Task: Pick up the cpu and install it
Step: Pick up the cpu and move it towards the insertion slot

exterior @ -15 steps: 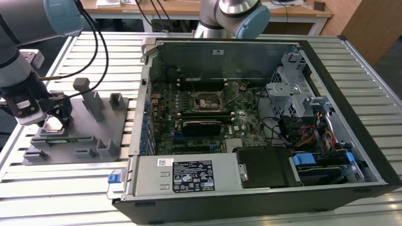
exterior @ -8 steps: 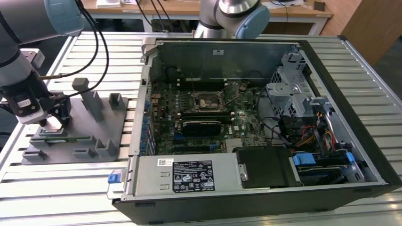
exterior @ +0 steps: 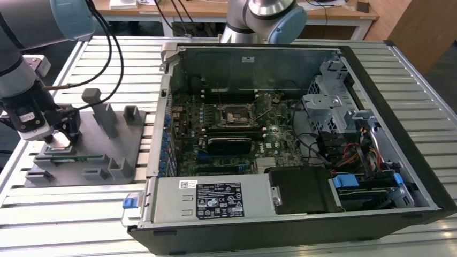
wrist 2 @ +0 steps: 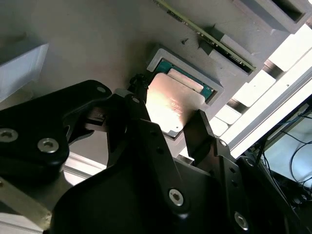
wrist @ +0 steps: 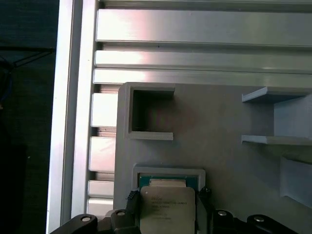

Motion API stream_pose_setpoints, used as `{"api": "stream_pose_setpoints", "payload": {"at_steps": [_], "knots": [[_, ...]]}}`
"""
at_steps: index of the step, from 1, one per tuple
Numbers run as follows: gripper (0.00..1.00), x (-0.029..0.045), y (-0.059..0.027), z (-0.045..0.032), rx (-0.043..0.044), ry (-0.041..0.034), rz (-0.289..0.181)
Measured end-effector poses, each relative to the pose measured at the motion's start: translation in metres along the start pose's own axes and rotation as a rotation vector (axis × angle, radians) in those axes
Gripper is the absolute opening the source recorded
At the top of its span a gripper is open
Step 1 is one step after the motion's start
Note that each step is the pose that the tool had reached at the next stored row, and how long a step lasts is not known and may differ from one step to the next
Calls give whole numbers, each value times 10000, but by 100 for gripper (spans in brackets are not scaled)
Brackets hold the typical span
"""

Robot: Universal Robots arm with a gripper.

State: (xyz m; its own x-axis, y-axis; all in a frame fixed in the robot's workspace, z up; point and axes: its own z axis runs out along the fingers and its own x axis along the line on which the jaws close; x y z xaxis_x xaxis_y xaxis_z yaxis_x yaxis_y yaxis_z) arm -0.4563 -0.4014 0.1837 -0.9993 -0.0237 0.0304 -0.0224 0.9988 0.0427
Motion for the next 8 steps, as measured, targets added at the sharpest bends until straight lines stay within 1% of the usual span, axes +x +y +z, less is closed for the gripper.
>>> {"api": "stream_pose_setpoints", "payload": {"at_steps": [8], "knots": [[54,0,0,-3,23,-5,8]]}}
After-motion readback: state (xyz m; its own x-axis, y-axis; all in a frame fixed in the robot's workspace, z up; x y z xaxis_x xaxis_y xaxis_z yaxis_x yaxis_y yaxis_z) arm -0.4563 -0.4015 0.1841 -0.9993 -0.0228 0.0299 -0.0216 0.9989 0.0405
